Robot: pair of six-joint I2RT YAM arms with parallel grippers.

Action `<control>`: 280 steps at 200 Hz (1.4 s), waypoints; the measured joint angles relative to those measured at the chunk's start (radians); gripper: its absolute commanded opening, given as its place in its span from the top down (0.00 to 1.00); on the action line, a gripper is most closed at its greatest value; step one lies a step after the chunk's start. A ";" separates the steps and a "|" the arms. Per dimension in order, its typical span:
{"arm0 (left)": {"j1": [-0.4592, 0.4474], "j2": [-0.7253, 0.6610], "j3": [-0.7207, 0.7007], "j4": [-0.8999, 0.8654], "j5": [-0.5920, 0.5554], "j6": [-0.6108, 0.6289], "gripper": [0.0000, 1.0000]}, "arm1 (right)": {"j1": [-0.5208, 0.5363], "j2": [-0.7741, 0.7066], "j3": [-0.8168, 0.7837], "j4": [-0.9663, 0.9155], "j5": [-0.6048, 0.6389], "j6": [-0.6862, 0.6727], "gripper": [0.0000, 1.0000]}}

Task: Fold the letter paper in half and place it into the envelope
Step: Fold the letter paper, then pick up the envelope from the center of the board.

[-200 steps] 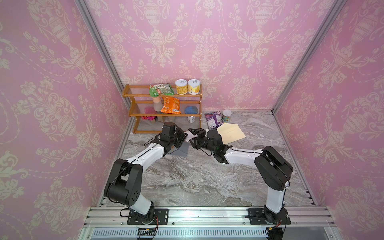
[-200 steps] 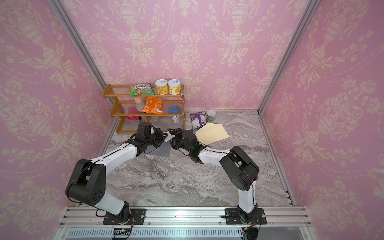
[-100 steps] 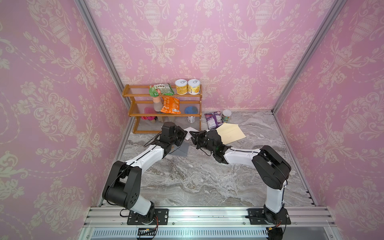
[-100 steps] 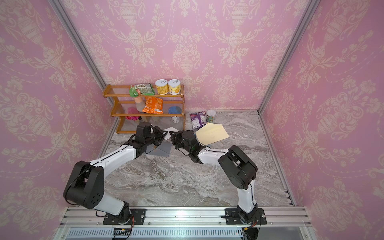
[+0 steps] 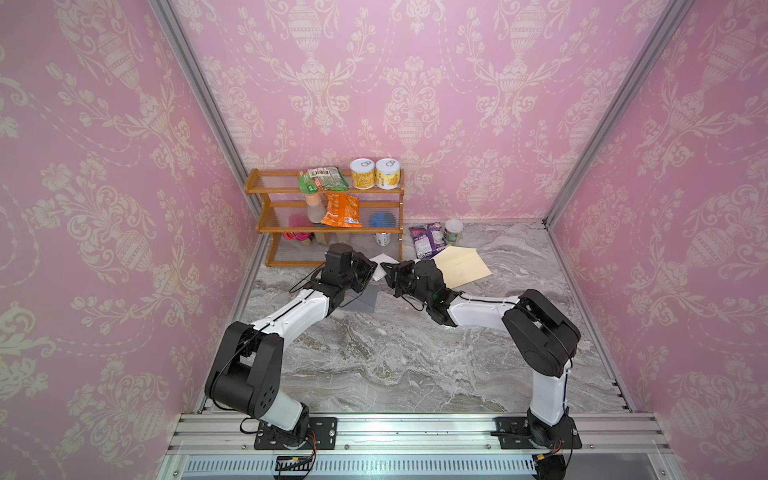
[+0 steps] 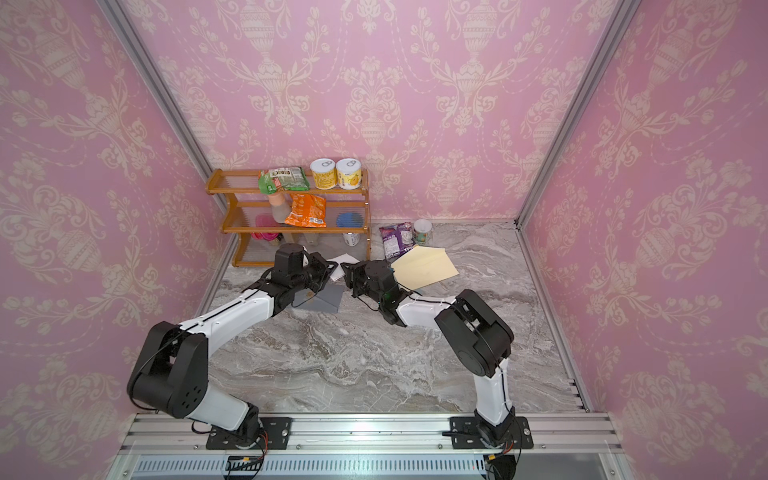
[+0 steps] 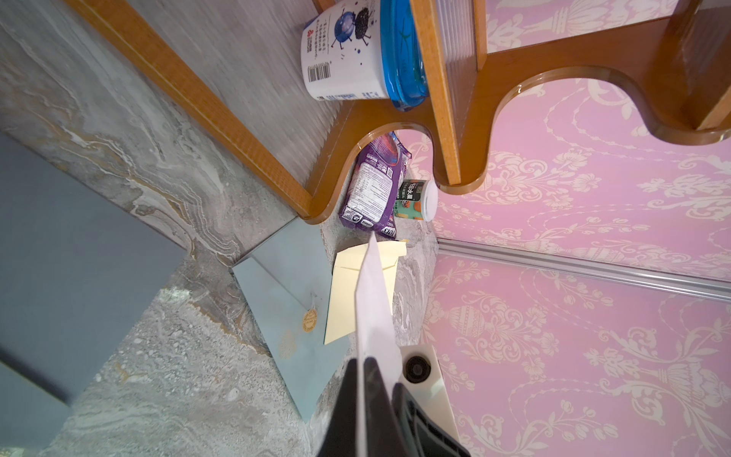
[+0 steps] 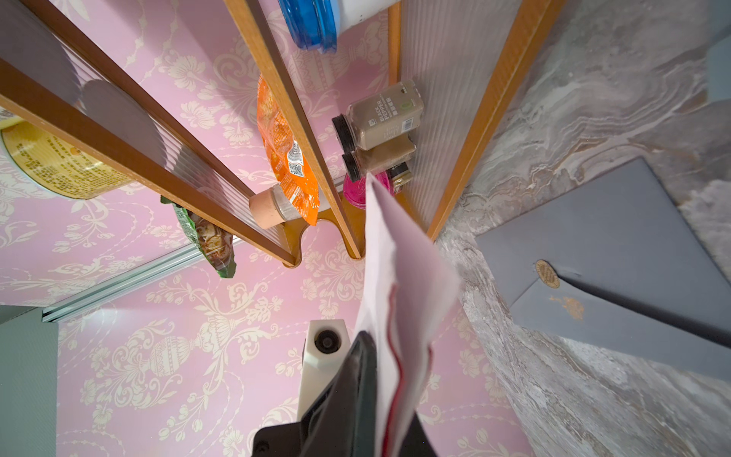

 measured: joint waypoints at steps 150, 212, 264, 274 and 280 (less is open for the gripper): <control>-0.030 0.190 0.405 -0.419 0.008 0.441 0.01 | -0.216 -0.470 -0.172 -0.489 -0.117 -0.346 1.00; -0.065 0.396 0.633 -0.560 0.011 0.697 0.01 | -0.340 -0.694 -0.150 -0.971 -0.127 -0.581 1.00; -0.127 0.627 0.939 -0.656 0.037 0.838 0.03 | -0.431 -0.822 -0.151 -1.189 -0.143 -0.675 1.00; -0.141 0.674 1.005 -0.677 0.040 0.855 0.04 | -0.440 -0.831 -0.151 -1.215 -0.146 -0.688 1.00; -0.148 0.703 1.045 -0.688 0.043 0.865 0.05 | -0.446 -0.835 -0.151 -1.233 -0.151 -0.699 1.00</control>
